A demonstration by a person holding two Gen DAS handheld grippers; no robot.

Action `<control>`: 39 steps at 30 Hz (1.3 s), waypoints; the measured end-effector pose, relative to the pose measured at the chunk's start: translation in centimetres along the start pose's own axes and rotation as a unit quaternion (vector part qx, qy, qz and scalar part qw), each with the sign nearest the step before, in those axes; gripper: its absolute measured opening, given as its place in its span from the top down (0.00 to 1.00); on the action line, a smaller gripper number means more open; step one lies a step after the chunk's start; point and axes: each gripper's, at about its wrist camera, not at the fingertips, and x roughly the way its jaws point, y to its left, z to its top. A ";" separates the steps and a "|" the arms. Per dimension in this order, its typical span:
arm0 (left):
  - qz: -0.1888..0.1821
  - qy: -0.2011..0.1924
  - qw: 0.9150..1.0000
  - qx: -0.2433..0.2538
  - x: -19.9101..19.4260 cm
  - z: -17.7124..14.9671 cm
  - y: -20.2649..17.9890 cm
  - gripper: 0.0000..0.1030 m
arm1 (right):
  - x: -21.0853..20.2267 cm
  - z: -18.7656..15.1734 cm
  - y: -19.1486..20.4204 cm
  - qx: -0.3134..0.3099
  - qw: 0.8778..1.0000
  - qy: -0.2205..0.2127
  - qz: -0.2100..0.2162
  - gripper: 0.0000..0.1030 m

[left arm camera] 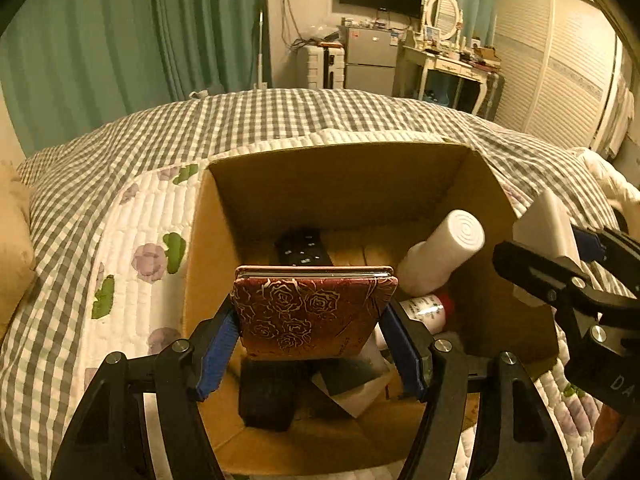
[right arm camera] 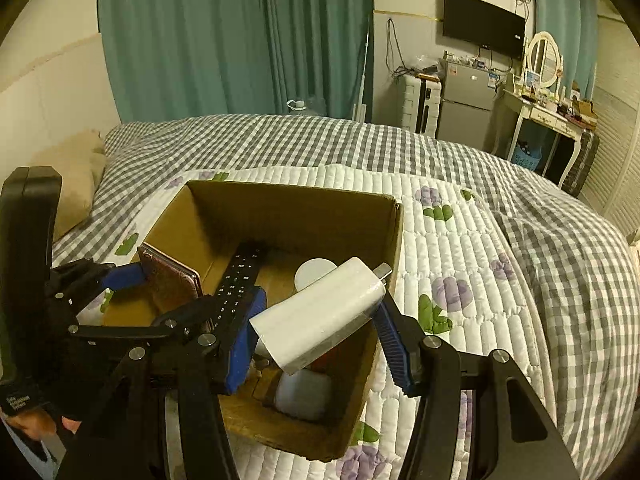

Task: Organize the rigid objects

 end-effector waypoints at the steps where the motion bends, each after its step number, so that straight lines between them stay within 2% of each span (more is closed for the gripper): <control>1: 0.003 -0.006 1.000 -0.003 -0.2 0.1 0.1 0.28 | 0.1 0.0 -0.1 0.002 1.000 0.000 0.005 0.46; 3: 0.010 -0.020 1.000 -0.007 -0.8 0.2 0.2 0.18 | 0.5 0.0 -0.2 0.006 1.000 0.002 0.016 0.46; 6: 0.010 -0.032 0.999 -0.004 -1.8 0.4 0.4 0.18 | -0.1 0.2 -0.5 0.021 1.000 -0.011 0.021 0.34; 13: 0.014 -0.056 0.998 -0.002 -5.5 0.8 0.5 0.18 | -3.4 1.3 -0.3 0.024 0.999 -0.038 0.010 0.34; 17: 0.028 -0.097 0.995 0.010 -9.9 0.8 0.1 0.18 | -7.7 2.0 0.6 0.022 0.998 -0.067 0.002 0.32; 20: 0.040 -0.146 0.988 0.011 -14.8 0.5 -0.3 0.18 | -12.3 2.3 1.6 0.015 0.995 -0.102 -0.007 0.28; 23: 0.036 -0.191 0.981 0.004 -19.6 -0.4 -0.5 0.18 | -17.4 2.2 2.6 0.003 0.990 -0.137 -0.026 0.26; 27: 0.039 -0.265 0.963 0.010 -25.8 -2.2 -0.7 0.00 | -24.2 1.1 3.9 -0.011 0.980 -0.189 -0.058 0.12; 29: 0.042 -0.290 0.956 0.005 -27.4 -3.2 -0.6 0.00 | -26.9 -0.1 4.6 -0.014 0.974 -0.212 -0.082 0.04; 30: 0.042 -0.298 0.954 -0.001 -27.9 -3.7 -0.4 0.00 | -28.0 -1.0 4.9 -0.013 0.970 -0.221 -0.098 0.00; 32: 0.031 -0.308 0.951 -0.017 -28.0 -4.9 0.1 0.00 | -29.2 -2.8 5.7 -0.013 0.965 -0.233 -0.118 0.00; 35: 0.033 -0.300 0.953 -0.029 -26.3 -6.3 0.2 0.00 | -29.1 -5.0 6.0 0.005 0.955 -0.265 -0.131 0.00; 37: 0.031 -0.286 0.957 -0.024 -25.1 -7.2 0.1 0.00 | -28.0 -5.9 5.4 0.018 0.957 -0.265 -0.116 0.00; 39: 0.043 -0.289 0.956 -0.022 -24.3 -8.0 -0.1 0.00 | -26.7 -6.5 4.8 0.025 0.959 -0.258 -0.115 0.00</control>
